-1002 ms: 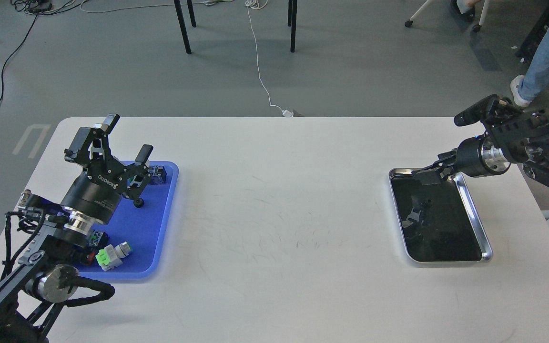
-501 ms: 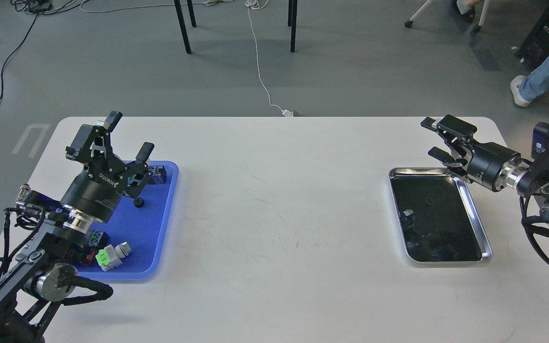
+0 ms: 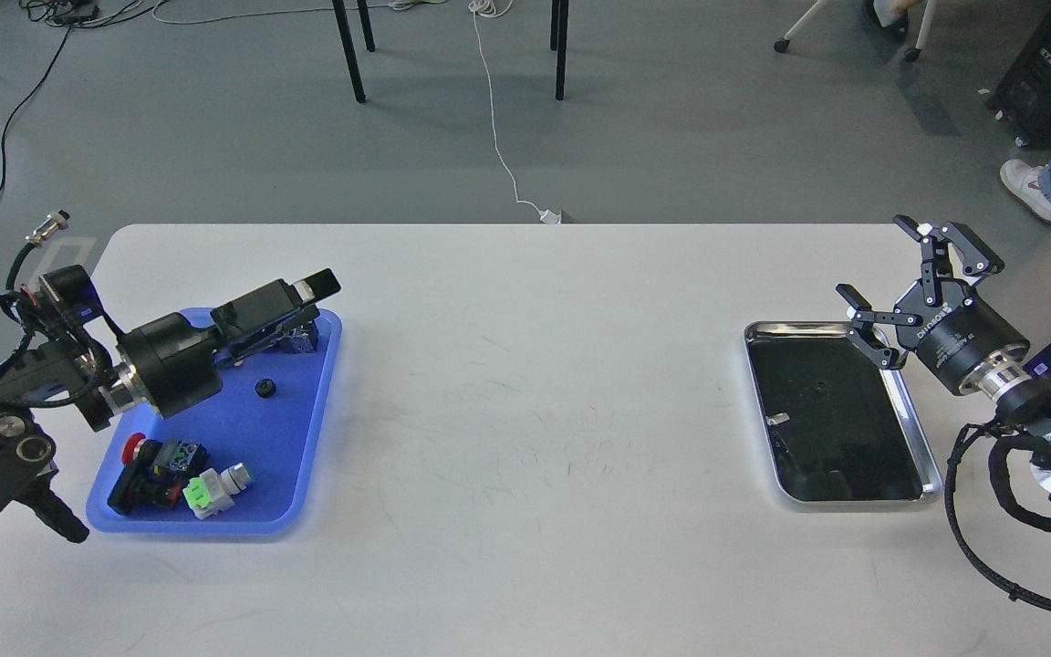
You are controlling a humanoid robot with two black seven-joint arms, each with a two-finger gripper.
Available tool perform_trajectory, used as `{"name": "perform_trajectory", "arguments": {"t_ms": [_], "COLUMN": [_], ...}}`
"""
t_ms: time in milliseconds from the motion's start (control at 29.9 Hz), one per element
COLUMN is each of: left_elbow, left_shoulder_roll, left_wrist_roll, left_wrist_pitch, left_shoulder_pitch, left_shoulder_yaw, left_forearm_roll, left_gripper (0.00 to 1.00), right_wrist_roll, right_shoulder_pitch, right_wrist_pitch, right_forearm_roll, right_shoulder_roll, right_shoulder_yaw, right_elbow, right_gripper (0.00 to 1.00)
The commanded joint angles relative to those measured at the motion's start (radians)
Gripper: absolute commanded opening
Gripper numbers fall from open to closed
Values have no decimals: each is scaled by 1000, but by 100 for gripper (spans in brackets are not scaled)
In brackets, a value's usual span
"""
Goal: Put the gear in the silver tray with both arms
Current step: 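Grasp a second black gear in the blue tray with the left gripper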
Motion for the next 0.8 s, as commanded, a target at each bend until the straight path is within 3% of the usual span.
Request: {"name": "perform_trajectory", "arguments": {"t_ms": [0, 200, 434, 768], "left_elbow": [17, 133, 248, 285], "left_shoulder_roll": [101, 103, 52, 47], "left_wrist_roll": [0, 0, 0, 0], "left_wrist_pitch": [41, 97, 96, 100], "left_shoulder_pitch": [-145, -353, -426, -420], "left_shoulder_yaw": [172, 431, 522, 581], "left_forearm_roll": [309, 592, 637, 637], "left_gripper": [98, 98, 94, 51], "right_wrist_roll": [0, 0, 0, 0], "right_shoulder_pitch": [-5, -8, -19, -37], "right_wrist_pitch": [1, 1, 1, 1], "right_forearm_roll": [5, 3, 0, 0], "right_shoulder_roll": [1, 6, 1, -2], "right_shoulder_yaw": [0, -5, -5, -4], "right_elbow": [3, 5, 5, 5], "right_gripper": [96, 96, 96, 96]}}
